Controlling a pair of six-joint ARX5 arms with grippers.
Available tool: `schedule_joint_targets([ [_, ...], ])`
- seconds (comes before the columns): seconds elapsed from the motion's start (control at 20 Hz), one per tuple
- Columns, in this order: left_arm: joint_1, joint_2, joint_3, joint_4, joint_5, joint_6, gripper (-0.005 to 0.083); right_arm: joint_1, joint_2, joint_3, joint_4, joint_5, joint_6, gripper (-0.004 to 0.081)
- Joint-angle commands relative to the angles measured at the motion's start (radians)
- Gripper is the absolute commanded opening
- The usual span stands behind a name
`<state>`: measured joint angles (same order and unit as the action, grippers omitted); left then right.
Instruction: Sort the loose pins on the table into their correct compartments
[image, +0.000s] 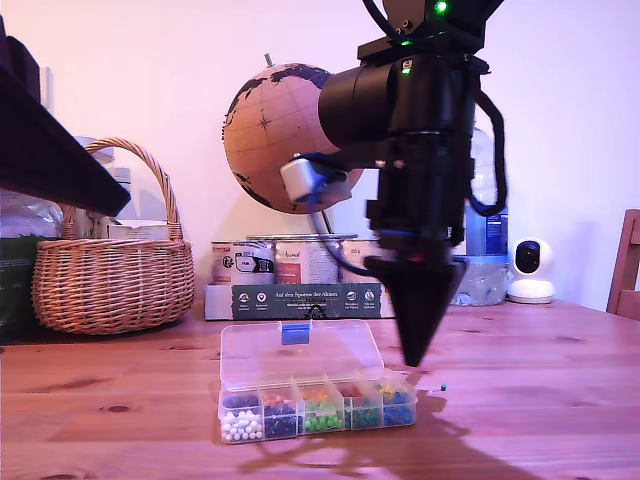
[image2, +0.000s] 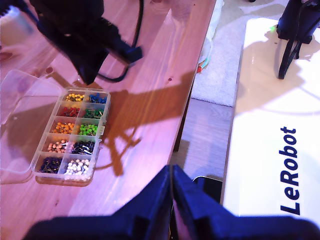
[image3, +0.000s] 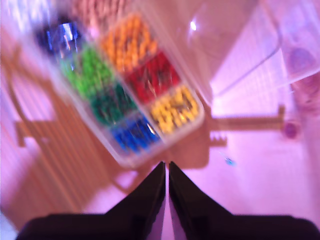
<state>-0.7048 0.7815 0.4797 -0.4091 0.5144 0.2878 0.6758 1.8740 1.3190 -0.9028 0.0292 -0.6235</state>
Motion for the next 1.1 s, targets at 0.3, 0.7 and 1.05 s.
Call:
schedule_joint_targets([
  [0.3, -0.001, 0.005, 0.002, 0.001, -0.005, -0.011, -0.0024, -0.068, -0.007, -0.015, 0.008, 0.007, -0.428, -0.0013],
  [0.7, -0.001, 0.005, 0.002, -0.010, -0.031, -0.011, -0.0024, -0.133, -0.008, -0.015, 0.010, -0.021, -0.680, -0.0012],
  [1.05, -0.001, 0.005, 0.002, -0.010, -0.053, -0.011, -0.0024, -0.137, -0.008, -0.015, 0.074, -0.050, -0.687, 0.0107],
])
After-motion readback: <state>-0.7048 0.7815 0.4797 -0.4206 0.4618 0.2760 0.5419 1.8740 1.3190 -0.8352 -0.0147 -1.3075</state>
